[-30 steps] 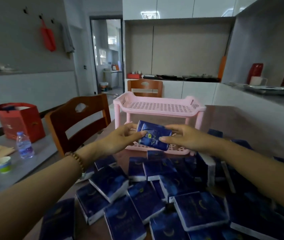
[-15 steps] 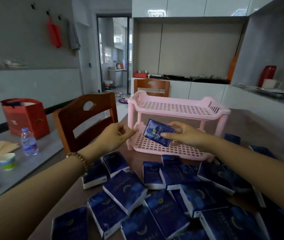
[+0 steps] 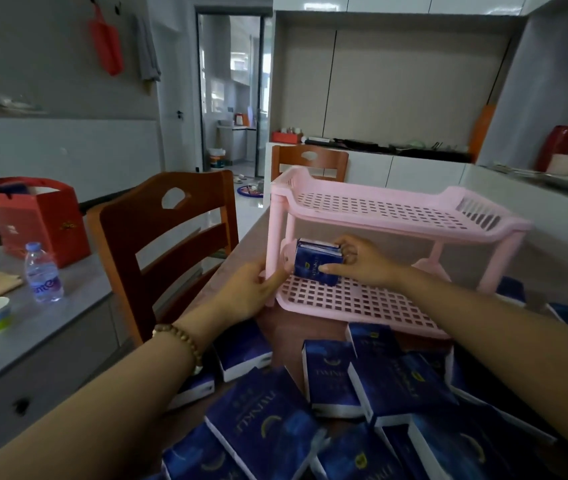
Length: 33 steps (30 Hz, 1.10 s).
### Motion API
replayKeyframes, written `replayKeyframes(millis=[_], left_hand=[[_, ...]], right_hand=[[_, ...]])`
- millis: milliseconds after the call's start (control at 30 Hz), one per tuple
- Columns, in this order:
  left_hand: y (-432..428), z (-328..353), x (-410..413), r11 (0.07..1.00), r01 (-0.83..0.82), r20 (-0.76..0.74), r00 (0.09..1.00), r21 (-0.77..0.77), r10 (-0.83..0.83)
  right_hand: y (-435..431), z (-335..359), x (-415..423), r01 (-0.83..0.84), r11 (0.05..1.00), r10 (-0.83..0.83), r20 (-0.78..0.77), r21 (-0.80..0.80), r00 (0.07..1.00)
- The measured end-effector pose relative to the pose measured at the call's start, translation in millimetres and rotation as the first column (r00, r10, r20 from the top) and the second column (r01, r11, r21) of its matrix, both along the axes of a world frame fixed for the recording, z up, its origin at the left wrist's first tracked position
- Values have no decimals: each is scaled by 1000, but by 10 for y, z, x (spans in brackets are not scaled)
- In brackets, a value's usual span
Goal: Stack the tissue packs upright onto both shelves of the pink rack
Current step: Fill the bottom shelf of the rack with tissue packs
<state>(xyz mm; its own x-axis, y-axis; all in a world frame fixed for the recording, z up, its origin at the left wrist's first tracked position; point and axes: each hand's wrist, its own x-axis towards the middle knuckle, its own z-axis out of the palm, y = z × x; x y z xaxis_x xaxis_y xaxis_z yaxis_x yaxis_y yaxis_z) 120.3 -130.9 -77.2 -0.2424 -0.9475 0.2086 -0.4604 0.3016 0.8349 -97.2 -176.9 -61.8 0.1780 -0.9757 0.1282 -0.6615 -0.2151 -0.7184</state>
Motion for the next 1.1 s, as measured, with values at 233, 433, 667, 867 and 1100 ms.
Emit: replayKeyframes(millis=[233, 433, 667, 867, 1100], left_hand=[[24, -18, 0, 998, -15, 30, 999, -56, 17], [26, -26, -3, 998, -4, 37, 999, -55, 6], [-2, -59, -1, 997, 11, 12, 1000, -72, -10], [-12, -70, 7, 996, 7, 8, 1000, -91, -6], [-7, -67, 9, 996, -6, 8, 1000, -92, 7]], right_hand=[[-199, -109, 46, -60, 997, 58, -43, -47, 997], [-265, -120, 64, -53, 998, 50, -69, -41, 996], [-280, -117, 64, -52, 998, 50, -67, -37, 996], [-294, -140, 78, -48, 997, 47, -24, -57, 999], [-260, -113, 82, -56, 998, 55, -12, -19, 998]])
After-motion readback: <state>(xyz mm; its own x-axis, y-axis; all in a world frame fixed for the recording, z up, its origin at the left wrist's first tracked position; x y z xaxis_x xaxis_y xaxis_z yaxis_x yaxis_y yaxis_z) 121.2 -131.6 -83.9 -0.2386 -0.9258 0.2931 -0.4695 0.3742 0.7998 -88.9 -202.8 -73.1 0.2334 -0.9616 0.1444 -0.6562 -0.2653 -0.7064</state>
